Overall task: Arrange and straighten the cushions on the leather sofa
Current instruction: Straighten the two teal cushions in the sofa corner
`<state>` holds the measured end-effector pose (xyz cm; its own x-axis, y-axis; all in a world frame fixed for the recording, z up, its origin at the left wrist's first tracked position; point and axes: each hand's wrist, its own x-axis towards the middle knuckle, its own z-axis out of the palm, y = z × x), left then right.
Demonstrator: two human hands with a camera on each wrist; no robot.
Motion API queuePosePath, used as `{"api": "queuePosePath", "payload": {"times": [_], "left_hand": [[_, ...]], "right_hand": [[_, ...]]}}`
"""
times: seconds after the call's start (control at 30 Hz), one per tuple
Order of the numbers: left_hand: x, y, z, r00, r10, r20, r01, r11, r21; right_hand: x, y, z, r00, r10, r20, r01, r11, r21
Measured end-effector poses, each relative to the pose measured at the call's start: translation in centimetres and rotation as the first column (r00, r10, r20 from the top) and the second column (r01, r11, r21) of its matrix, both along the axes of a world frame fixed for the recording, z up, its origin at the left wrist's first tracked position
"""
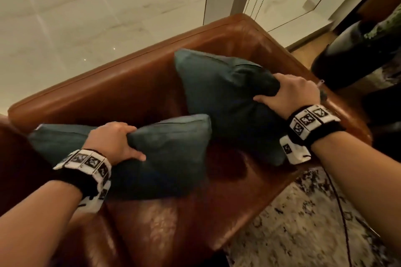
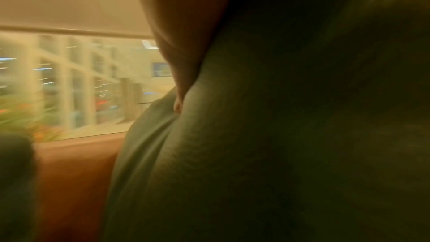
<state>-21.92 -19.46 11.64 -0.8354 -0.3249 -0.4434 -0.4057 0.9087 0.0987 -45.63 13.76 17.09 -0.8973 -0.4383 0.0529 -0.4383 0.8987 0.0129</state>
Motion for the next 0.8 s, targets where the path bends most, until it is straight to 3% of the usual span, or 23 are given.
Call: {"api": "queuePosePath", "payload": {"times": [0.07,0.13,0.23,0.3,0.37,0.5,0.6,0.8], "left_hand": [[-0.3,-0.4,0.2,0.982,0.131,-0.134,-0.131,0.991,0.010],[-1.2,-0.3,-1.1,0.953,0.210,-0.219,-0.212,0.977,0.016],[-2.4,-0.3,-3.7,0.990,0.139,-0.030,-0.141,0.982,-0.128],[-3.0,-1.0,-4.4,0.989,0.129,0.074,-0.116,0.979,-0.168],[-3.3,-1.6,-4.0,0.986,0.141,0.088,-0.129,0.983,-0.128],[-2.7,-1.4,-2.6,0.993,0.119,-0.028,-0.122,0.979,-0.161],[-1.3,-1.0,-2.5,0.975,0.179,-0.133,-0.201,0.964,-0.173],[-1.1,-1.4,-5.5,0.962,0.265,-0.073,-0.274,0.942,-0.193]], "right_hand": [[0.0,1.9,-2.1,0.986,-0.162,0.029,0.163,0.986,-0.024],[-0.2,3.6,-5.3,0.944,-0.299,0.136,0.286,0.952,0.107],[-0.3,5.6,-9.5,0.866,-0.417,0.274,0.343,0.896,0.280],[-0.7,5.8,-10.7,0.858,-0.425,0.288,0.367,0.900,0.235],[-1.6,5.6,-10.9,0.889,-0.361,0.284,0.320,0.930,0.179],[-2.8,5.2,-10.5,0.923,-0.255,0.290,0.262,0.965,0.015],[-2.9,5.4,-10.0,0.928,-0.300,0.220,0.323,0.943,-0.076],[-2.2,6.5,-12.1,0.876,-0.365,0.316,0.336,0.931,0.144]]}}
